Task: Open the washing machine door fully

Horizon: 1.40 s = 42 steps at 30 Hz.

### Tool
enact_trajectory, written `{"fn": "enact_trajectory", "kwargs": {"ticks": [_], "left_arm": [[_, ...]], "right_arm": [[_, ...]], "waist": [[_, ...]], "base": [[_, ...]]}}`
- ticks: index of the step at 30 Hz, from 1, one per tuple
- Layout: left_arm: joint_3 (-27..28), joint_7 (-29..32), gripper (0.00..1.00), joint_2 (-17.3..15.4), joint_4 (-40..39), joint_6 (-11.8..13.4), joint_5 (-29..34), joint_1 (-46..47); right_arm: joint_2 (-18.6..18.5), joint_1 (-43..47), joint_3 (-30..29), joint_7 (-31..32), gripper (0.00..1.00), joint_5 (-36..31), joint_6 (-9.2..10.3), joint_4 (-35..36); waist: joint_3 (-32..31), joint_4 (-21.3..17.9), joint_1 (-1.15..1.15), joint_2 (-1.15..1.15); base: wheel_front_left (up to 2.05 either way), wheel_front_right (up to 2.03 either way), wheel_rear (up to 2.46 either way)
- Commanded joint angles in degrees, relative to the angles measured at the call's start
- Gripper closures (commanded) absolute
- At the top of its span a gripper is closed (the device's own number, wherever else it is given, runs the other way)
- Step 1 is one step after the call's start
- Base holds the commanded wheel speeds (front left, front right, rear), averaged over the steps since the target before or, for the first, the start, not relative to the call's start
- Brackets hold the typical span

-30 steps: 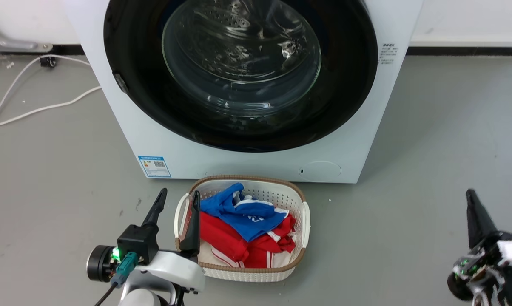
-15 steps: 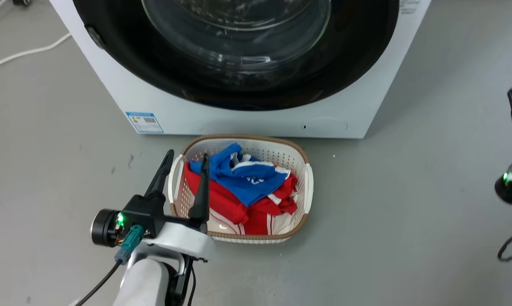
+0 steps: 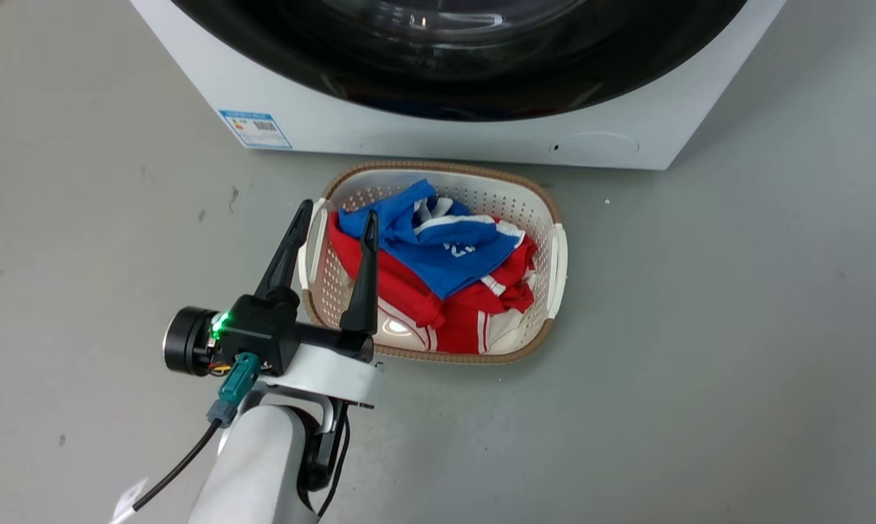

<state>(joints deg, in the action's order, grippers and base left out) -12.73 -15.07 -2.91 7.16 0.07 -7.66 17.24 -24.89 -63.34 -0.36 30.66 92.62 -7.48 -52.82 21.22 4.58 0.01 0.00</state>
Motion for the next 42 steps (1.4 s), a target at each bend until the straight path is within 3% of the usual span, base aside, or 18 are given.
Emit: {"fn": "enact_trajectory", "kwargs": {"ticks": [1, 9, 20, 30, 42], "left_arm": [[-0.3, -0.1, 0.0, 0.0, -0.4, 0.4, 0.4, 1.2], [-1.6, -0.1, 0.0, 0.0, -2.1, 1.5, 0.2, 3.6], [-2.7, -0.1, 0.0, 0.0, -3.1, 2.3, 0.4, 5.9], [-3.0, -0.1, 0.0, 0.0, -3.3, 2.9, 0.4, 6.6], [-2.5, -0.1, 0.0, 0.0, -2.0, 2.6, 0.5, 5.5]], "right_arm": [[-0.6, -3.2, 1.0, 0.5, 1.0, -1.1, -0.03, -1.4], [0.6, -16.7, 6.8, 4.3, 1.0, -6.3, -0.03, -7.3], [3.3, -25.2, 10.8, 6.7, 1.0, -10.9, -0.03, -10.1], [4.7, -26.3, 12.2, 10.7, 1.0, -11.9, -0.03, -10.0], [4.3, -20.2, 13.1, 20.5, 1.0, -10.7, -0.03, -5.2]], "waist": [[1.8, 0.5, -0.01, 0.0], [5.7, 1.3, -0.01, 0.0], [9.2, 1.8, -0.01, 0.0], [10.5, 1.8, -0.01, 0.0], [8.4, 0.6, -0.01, 0.0]], "base": [[0.0, 0.0, 0.0], [0.0, 0.0, 0.0], [0.0, 0.0, 0.0], [0.0, 0.0, 0.0], [0.0, 0.0, 0.0]]}}
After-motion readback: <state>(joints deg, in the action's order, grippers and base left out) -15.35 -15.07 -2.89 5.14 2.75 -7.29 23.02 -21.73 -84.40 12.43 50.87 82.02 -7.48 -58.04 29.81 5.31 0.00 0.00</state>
